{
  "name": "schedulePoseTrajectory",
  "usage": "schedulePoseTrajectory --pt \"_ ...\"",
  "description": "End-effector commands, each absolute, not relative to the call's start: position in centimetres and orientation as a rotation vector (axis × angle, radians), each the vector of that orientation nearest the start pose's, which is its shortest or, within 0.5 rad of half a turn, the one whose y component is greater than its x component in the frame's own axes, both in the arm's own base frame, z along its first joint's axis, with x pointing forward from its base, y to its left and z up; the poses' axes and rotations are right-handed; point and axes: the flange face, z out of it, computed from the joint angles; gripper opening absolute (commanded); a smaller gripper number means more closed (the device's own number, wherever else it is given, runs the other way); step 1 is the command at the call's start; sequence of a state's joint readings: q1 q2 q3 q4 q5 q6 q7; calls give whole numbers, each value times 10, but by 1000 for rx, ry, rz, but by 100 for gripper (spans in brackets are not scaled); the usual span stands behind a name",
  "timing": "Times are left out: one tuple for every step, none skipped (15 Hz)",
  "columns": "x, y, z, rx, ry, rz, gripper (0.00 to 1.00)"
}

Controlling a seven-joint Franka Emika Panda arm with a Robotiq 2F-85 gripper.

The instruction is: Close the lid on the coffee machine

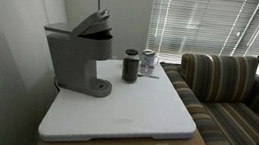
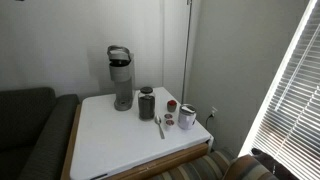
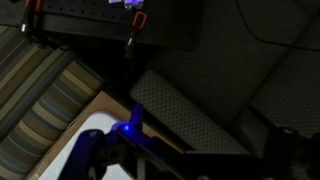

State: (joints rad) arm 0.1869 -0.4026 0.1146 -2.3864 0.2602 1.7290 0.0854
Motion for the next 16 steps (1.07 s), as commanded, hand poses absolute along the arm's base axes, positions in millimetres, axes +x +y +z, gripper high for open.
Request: schedulePoseTrajectory --pt "372 142 453 -2951 -188 431 100" --pt "372 142 453 -2951 -188 431 100" --pt "372 142 453 -2951 -188 431 100" --pt "372 142 453 -2951 -188 431 100" --pt "372 142 453 -2951 -188 431 100" --pt "372 142 453 -2951 -188 431 100" --pt "372 142 453 -2951 -188 431 100" --pt "372 142 453 -2951 -188 431 100" --pt "372 142 453 -2951 -188 431 100" --pt "372 142 453 -2951 -188 431 100" --pt "372 142 453 -2951 -188 431 100" --pt "372 142 453 -2951 -188 431 100" --pt "372 142 453 -2951 -188 431 100" --pt "372 142 453 -2951 -188 431 100" --pt "371 144 452 -2950 -204 424 100" --pt "374 144 452 -2960 -215 419 100"
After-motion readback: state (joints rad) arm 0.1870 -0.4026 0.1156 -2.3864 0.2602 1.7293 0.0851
